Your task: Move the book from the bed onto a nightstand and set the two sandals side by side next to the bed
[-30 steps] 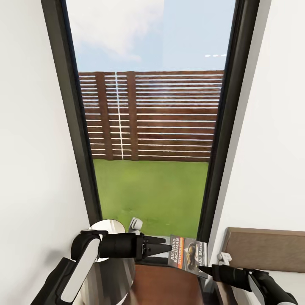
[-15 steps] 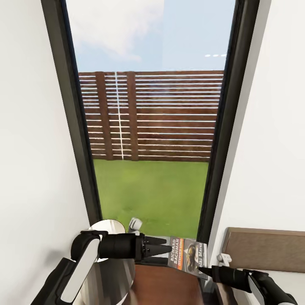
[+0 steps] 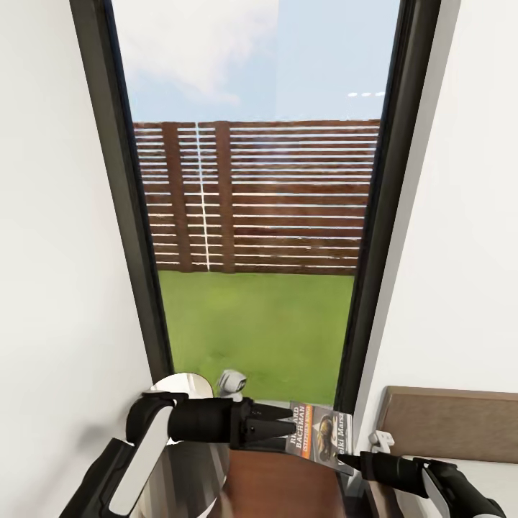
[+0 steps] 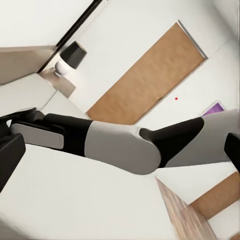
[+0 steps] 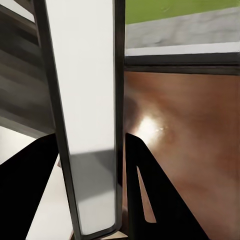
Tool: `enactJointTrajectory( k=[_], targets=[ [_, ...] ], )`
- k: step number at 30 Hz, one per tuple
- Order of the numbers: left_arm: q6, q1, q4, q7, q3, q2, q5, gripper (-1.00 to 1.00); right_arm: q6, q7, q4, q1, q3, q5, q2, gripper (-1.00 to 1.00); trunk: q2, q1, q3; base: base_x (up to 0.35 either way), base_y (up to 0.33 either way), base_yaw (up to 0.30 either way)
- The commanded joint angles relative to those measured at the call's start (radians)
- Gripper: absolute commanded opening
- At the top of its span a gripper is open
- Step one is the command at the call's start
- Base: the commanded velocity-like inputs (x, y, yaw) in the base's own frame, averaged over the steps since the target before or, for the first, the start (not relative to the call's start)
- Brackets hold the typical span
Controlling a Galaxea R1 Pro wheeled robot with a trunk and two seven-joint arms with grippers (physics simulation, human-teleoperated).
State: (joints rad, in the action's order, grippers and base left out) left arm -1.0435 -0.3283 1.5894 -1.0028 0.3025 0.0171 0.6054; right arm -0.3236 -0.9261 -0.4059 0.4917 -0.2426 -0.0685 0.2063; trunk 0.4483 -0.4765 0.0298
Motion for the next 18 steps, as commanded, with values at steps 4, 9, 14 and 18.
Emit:
enactJointTrajectory(
  k=[4, 9, 14, 18],
  targets=[
    [-0.004, 0.014, 0.0, -0.006, 0.004, -0.024, 0.001, 1.0, -0.008, -0.006, 0.0, 0.001, -0.009, -0.007, -0.001, -1.0, 0.001, 0.0, 0.0, 0.0, 0.0, 0.0],
    [-0.004, 0.034, -0.001, -0.006, 0.006, -0.036, 0.001, 1.0, -0.008, -0.006, 0.001, 0.001, -0.01, -0.006, 0.0, -1.0, 0.001, 0.0, 0.0, 0.0, 0.0, 0.0],
    [-0.004, 0.058, -0.002, -0.005, 0.01, -0.046, -0.004, 1.0, -0.008, -0.006, 0.002, 0.0, -0.01, -0.005, 0.001, -1.0, 0.001, 0.0, 0.0, 0.0, 0.0, 0.0],
    [-0.004, 0.084, -0.003, -0.004, 0.014, -0.049, -0.007, 1.0, -0.008, -0.007, 0.002, 0.001, -0.01, -0.005, 0.001, -1.0, 0.001, 0.0, 0.0, 0.0, 0.0, 0.0]
  ],
)
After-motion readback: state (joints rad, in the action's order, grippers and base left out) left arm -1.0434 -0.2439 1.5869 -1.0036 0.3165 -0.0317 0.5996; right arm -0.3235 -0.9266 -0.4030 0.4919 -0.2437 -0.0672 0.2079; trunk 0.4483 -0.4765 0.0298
